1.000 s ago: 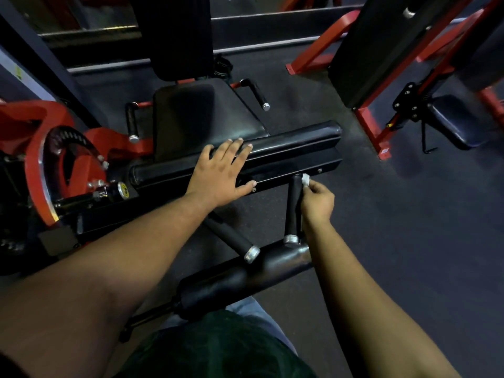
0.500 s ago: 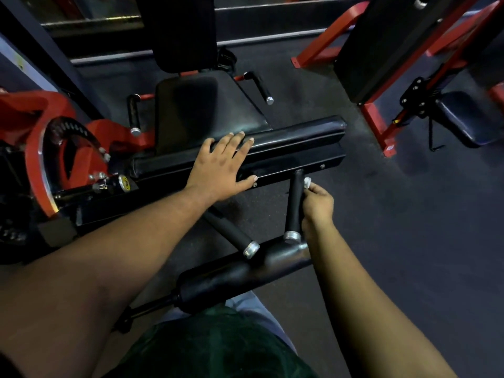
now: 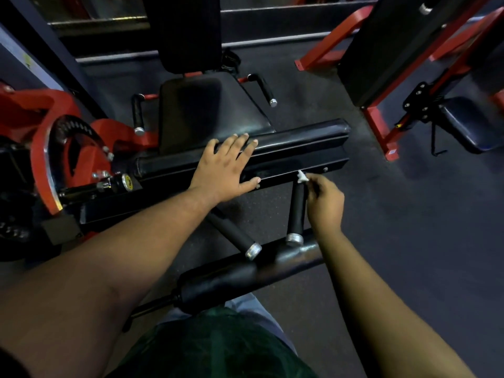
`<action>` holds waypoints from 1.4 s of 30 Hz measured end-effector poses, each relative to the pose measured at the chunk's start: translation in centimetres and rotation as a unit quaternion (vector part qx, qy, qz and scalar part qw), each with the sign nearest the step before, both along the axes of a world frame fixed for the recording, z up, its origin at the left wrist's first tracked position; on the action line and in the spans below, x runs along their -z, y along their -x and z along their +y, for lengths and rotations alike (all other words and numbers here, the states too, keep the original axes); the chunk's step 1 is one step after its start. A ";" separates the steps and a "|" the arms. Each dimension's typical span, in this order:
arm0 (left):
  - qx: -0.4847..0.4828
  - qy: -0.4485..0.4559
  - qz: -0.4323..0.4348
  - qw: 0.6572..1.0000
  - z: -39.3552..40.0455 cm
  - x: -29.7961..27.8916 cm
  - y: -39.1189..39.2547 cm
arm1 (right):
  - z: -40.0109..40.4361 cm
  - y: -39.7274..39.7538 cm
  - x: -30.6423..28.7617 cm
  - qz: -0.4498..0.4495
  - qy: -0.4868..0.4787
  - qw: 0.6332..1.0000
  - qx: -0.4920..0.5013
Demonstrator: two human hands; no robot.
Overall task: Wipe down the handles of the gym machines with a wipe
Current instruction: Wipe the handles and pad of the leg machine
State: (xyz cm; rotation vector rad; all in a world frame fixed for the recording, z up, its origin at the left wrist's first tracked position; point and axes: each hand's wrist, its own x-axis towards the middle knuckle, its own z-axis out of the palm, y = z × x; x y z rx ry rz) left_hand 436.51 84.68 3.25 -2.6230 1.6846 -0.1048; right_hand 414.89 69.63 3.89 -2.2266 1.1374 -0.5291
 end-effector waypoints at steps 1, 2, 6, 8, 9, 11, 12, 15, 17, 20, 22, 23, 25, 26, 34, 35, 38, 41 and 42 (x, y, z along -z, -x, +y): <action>0.000 -0.001 0.003 1.000 0.0 0.0 0.0 | -0.8 -0.6 0.0 0.017 0.030 0.999 -0.020; 0.000 -0.001 0.006 1.000 0.0 0.0 -0.1 | -1.1 -0.9 -0.1 0.037 0.052 0.997 -0.036; 0.000 -0.001 0.004 1.000 0.1 0.1 -0.1 | 0.6 0.7 -0.8 0.122 0.110 0.981 -0.101; 0.003 0.002 0.002 1.000 0.1 0.2 -0.2 | 2.0 3.0 -1.3 0.152 0.139 0.966 -0.157; 0.004 0.002 0.001 1.000 0.1 0.2 -0.1 | 2.2 4.0 -1.5 0.161 0.151 0.957 -0.185; 0.005 -0.003 0.001 1.000 0.0 0.0 0.0 | 0.7 4.1 -1.5 0.178 0.200 0.936 -0.229; 0.005 -0.006 0.002 1.000 0.0 0.0 0.0 | -0.4 3.3 -1.3 0.183 0.231 0.924 -0.246; 0.001 -0.004 0.005 1.000 0.0 -0.3 0.0 | -3.0 -0.4 -1.1 0.227 0.271 0.898 -0.262; 0.002 0.000 0.004 1.000 0.0 -0.2 -0.1 | -2.6 -1.9 -1.6 0.269 0.241 0.895 -0.263; 0.004 0.003 0.007 1.000 0.2 -0.1 0.1 | -0.1 -0.5 -2.4 0.263 0.220 0.888 -0.306; 0.004 0.003 0.010 1.000 0.2 -0.3 0.0 | 2.1 1.9 -3.1 0.233 0.202 0.879 -0.363; 0.004 0.004 0.012 1.000 0.2 -0.3 -0.1 | 3.3 3.2 -3.6 0.215 0.184 0.876 -0.391; 0.006 0.010 0.014 1.000 0.3 -0.2 -0.1 | 4.5 5.2 -4.3 0.191 0.158 0.870 -0.426; 0.007 0.012 0.016 1.000 0.3 -0.2 0.0 | 4.2 5.6 -4.5 0.187 0.159 0.870 -0.427; 0.026 0.021 0.055 0.998 1.1 -0.5 -0.3 | 1.6 1.8 -4.0 0.221 0.163 0.940 -0.202; 0.032 0.033 0.078 0.996 1.6 -0.6 -0.3 | 3.1 2.2 -4.3 0.218 0.156 0.944 -0.193; 0.034 0.082 0.124 0.988 4.7 -1.3 -0.6 | 6.7 4.9 -5.0 0.227 0.129 0.946 -0.190; -0.001 0.144 0.109 0.984 9.9 -1.4 -0.9 | 8.1 6.4 -6.0 0.227 0.116 0.948 -0.191; -0.017 0.153 0.102 0.983 11.6 -1.1 -1.1 | 8.4 6.1 -6.4 0.208 0.124 0.954 -0.178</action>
